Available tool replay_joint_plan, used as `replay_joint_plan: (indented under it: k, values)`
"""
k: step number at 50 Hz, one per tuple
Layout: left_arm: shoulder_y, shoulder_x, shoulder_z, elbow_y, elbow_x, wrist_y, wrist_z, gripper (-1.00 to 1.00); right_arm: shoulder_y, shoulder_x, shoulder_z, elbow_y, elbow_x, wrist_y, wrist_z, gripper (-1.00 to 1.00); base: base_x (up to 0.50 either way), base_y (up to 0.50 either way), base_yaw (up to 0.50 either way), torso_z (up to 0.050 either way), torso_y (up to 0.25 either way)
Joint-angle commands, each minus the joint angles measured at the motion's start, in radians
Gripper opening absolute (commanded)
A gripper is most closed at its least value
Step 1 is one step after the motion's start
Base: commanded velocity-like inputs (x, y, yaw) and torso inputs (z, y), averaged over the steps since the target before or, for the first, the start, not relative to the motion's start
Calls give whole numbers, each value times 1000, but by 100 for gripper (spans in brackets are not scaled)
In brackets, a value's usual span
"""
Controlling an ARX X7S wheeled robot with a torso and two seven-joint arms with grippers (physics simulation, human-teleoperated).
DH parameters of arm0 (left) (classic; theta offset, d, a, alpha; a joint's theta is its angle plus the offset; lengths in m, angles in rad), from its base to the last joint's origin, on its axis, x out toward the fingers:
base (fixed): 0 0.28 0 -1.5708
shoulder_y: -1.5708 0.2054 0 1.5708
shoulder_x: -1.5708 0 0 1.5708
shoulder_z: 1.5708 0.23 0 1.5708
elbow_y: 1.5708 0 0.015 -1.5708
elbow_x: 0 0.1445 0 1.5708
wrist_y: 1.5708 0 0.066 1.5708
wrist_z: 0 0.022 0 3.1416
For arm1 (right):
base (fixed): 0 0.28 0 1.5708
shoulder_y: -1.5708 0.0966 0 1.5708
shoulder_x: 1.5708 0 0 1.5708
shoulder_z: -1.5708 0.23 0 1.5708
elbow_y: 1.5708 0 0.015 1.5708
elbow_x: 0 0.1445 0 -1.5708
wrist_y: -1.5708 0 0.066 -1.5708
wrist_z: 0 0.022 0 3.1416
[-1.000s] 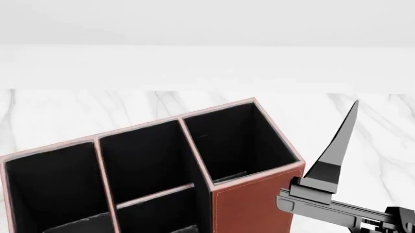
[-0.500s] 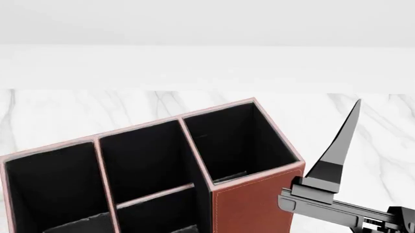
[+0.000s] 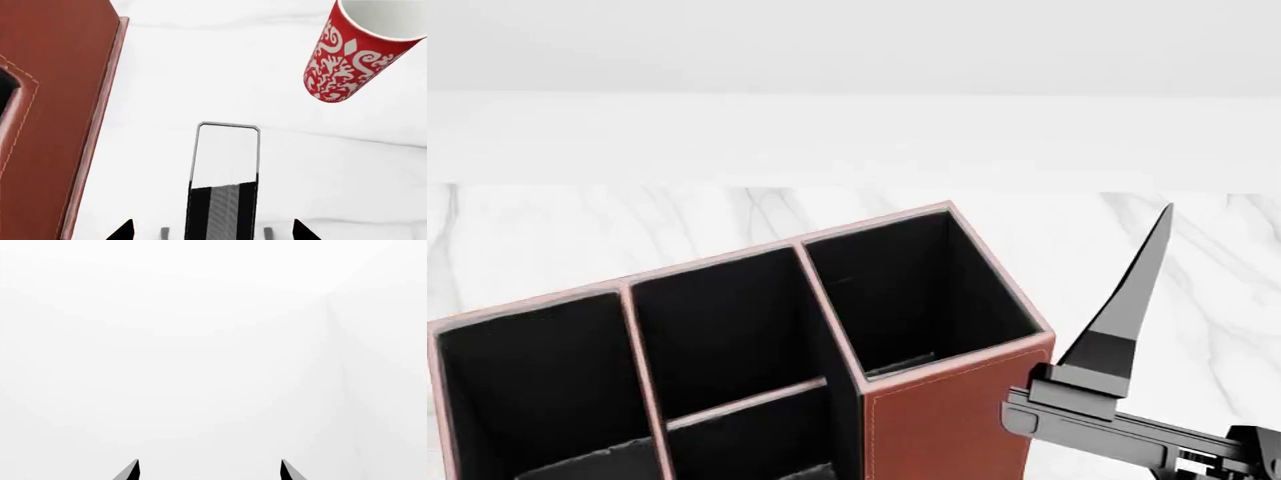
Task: Pick up the book and place it in the front compartment of the caddy.
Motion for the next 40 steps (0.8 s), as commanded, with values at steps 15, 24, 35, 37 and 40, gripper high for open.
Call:
replay_joint_plan:
  k: [15, 24, 35, 37, 40]
  values:
    - [-1, -1, 42, -26, 35, 21, 16, -100, -1, 10, 0, 1, 11, -6, 11, 100, 0, 0, 0, 0, 0]
    - [-14, -11, 23, -2, 14, 17, 15, -100, -3, 14, 3, 0, 15, -7, 15, 100, 0, 0, 0, 0, 0]
    - [-65, -65, -91, 116, -132, -78, -56, -100, -2, 19, 1, -1, 17, -4, 21, 100, 0, 0, 0, 0, 0]
    - [-99, -82, -129, 161, -191, -112, -75, -100, -2, 20, -2, 1, 15, -7, 21, 100, 0, 0, 0, 0, 0]
    - [-135, -105, -163, 204, -244, -132, -77, -100, -3, 21, -4, 1, 15, -7, 22, 100, 0, 0, 0, 0, 0]
